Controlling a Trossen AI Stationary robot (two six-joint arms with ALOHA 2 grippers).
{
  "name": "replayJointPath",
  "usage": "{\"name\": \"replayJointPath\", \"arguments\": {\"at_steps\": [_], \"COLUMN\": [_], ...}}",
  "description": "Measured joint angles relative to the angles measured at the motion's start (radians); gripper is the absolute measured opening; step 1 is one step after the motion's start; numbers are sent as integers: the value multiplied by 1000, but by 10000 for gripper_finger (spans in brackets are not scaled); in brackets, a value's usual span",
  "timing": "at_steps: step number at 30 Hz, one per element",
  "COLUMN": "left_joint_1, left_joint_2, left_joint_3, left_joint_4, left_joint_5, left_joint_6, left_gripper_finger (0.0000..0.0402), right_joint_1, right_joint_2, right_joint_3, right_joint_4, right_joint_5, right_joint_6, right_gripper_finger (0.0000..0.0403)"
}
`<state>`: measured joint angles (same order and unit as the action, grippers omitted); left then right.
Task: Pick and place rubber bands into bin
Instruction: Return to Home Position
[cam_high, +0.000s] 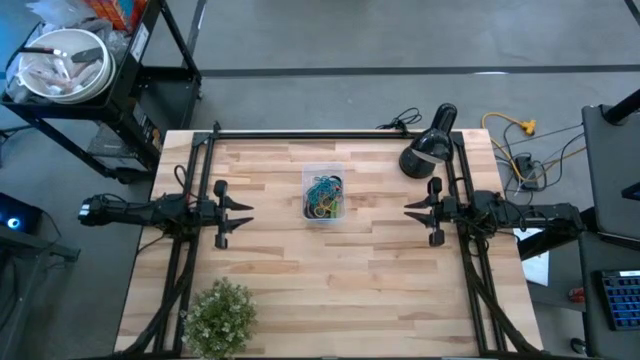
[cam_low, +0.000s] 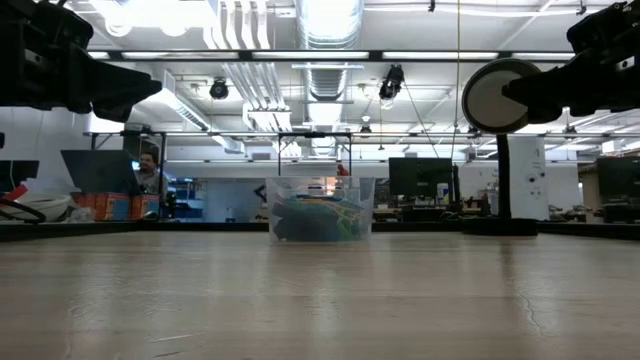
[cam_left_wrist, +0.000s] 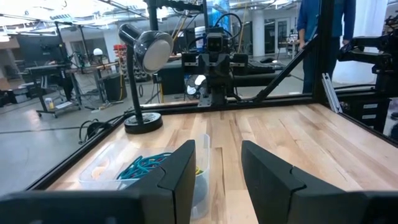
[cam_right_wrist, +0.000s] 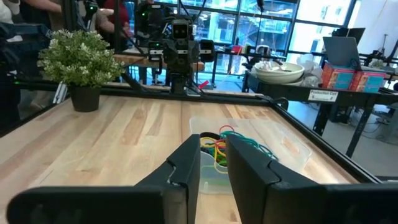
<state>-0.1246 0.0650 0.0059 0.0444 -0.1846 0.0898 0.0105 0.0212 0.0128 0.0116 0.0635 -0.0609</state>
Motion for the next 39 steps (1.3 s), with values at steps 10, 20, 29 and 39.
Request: {"name": "replayJointPath", "arguments": {"at_steps": [10, 20, 29, 39], "left_joint_1": [0, 0, 0, 0], "left_joint_2": [-2, -2, -1, -2], "left_joint_3": [0, 0, 0, 0], "left_joint_4": [0, 0, 0, 0], "left_joint_5": [0, 0, 0, 0], "left_joint_6": [0, 0, 0, 0], "left_gripper_finger": [115, 115, 115, 115], "right_joint_1": [0, 0, 0, 0], "right_joint_2": [0, 0, 0, 0], "right_joint_3": [0, 0, 0, 0], "right_joint_4": [0, 0, 0, 0], "right_joint_5": [0, 0, 0, 0], "right_joint_6": [0, -2, 1, 1], "right_gripper_finger": [76, 75, 70, 79]}}
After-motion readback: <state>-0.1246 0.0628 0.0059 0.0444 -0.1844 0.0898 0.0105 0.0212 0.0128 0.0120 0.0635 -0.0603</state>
